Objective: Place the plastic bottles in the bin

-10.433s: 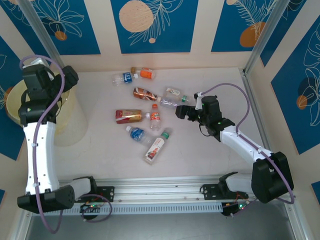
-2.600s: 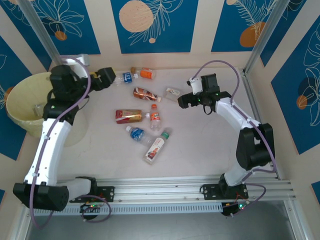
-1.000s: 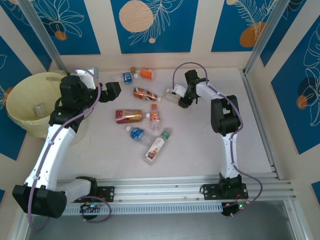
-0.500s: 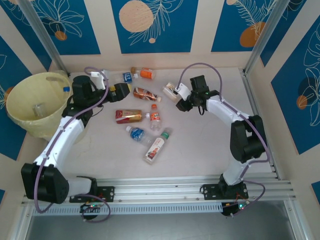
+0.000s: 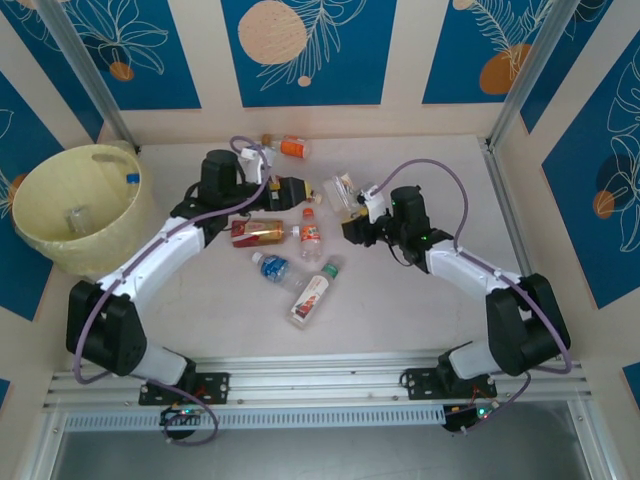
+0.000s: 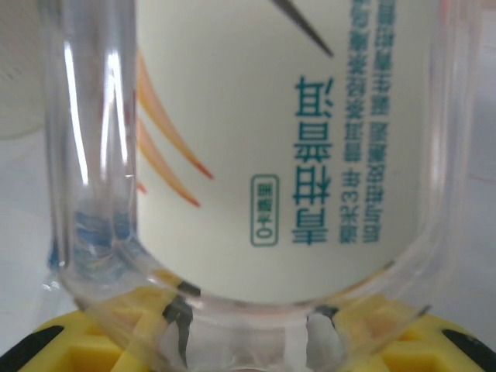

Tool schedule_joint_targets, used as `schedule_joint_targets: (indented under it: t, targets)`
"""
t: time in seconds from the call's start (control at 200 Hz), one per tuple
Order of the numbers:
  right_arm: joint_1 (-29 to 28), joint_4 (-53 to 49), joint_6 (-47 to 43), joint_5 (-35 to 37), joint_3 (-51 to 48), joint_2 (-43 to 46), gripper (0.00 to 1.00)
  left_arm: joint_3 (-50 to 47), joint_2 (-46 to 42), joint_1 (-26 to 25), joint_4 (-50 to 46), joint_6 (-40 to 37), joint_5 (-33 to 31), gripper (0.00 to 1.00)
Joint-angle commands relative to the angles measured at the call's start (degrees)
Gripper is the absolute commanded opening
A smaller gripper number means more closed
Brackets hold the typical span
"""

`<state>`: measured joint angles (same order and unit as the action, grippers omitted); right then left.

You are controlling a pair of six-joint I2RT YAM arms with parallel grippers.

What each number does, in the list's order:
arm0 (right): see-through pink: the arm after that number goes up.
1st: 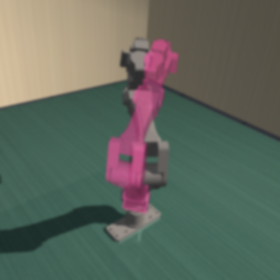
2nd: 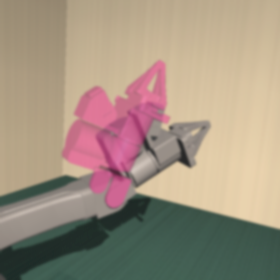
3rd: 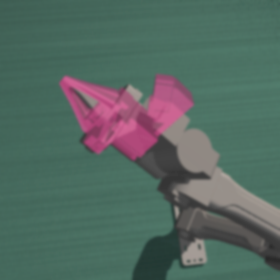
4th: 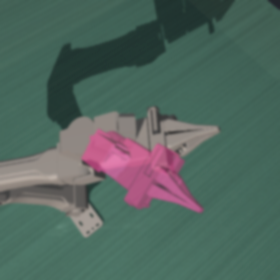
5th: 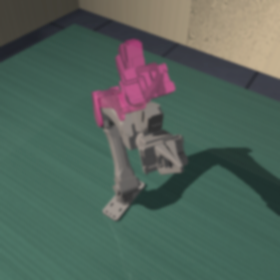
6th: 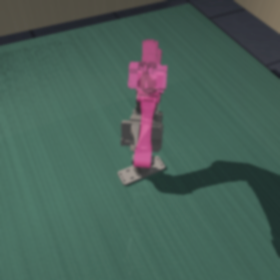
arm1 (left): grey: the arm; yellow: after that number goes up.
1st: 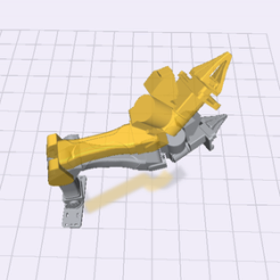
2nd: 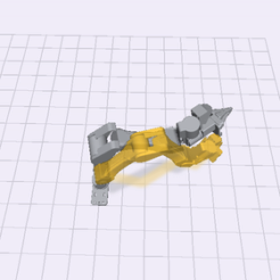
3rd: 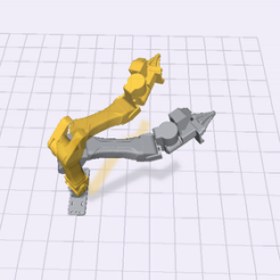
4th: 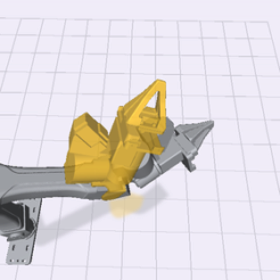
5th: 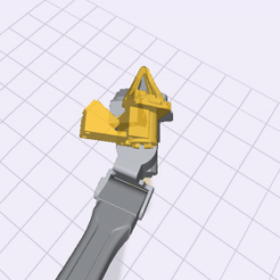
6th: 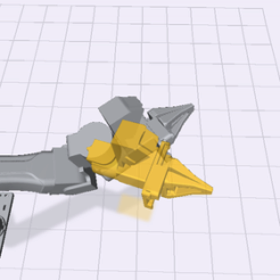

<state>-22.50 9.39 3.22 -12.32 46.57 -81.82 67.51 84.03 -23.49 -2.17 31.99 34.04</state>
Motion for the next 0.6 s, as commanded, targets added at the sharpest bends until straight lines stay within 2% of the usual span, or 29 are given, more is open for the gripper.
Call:
schedule_joint_targets:
  t: [0.0,0.08,0.12,0.175,0.24,0.29,0.34,0.45,0.535,0.595]
  targets:
    - [-1.2,5.15,9.08,-7.55,3.65,-2.85,0.0,3.34,2.95,-1.15,4.21,3.75,3.62,1.0]
    - [-3.7,4.48,8.35,-7.25,5.03,-4.64,0.0,2.92,4.72,-1.77,9.77,7.05,8.58,1.0]
    - [-5.01,4.45,8.0,-5.67,5.59,-5.17,0.0,2.17,5.0,-1.99,12.14,8.68,8.85,1.0]
    - [-6.32,5.25,8.07,-4.01,5.99,-5.64,0.0,1.94,4.64,-2.26,9.84,7.84,4.51,1.0]
    - [-7.62,6.74,7.51,-3.63,6.08,-5.9,0.0,2.72,3.96,-2.53,2.65,5.53,-5.53,1.0]
    - [-8.16,6.74,5.81,-5.26,6.46,-6.06,0.0,2.97,3.57,-2.46,-0.14,4.27,-10.1,1.0]
    - [-8.58,5.33,4.11,-6.57,7.32,-6.34,0.0,3.13,3.34,-2.53,-0.97,3.67,-11.7,1.0]
    - [-9.29,0.97,2.39,-5.68,9.62,-6.78,0.0,3.55,3.57,-2.73,0.02,2.76,-9.12,1.0]
    - [-9.81,1.65,2.72,-5.53,9.82,-6.51,0.01,3.85,3.69,-3.35,-2.43,2.39,-13.51,1.0]
    - [-10.31,1.3,2.66,-5.44,10.48,-6.74,0.02,3.95,3.71,-3.49,-3.91,2.25,-16.33,0.96]
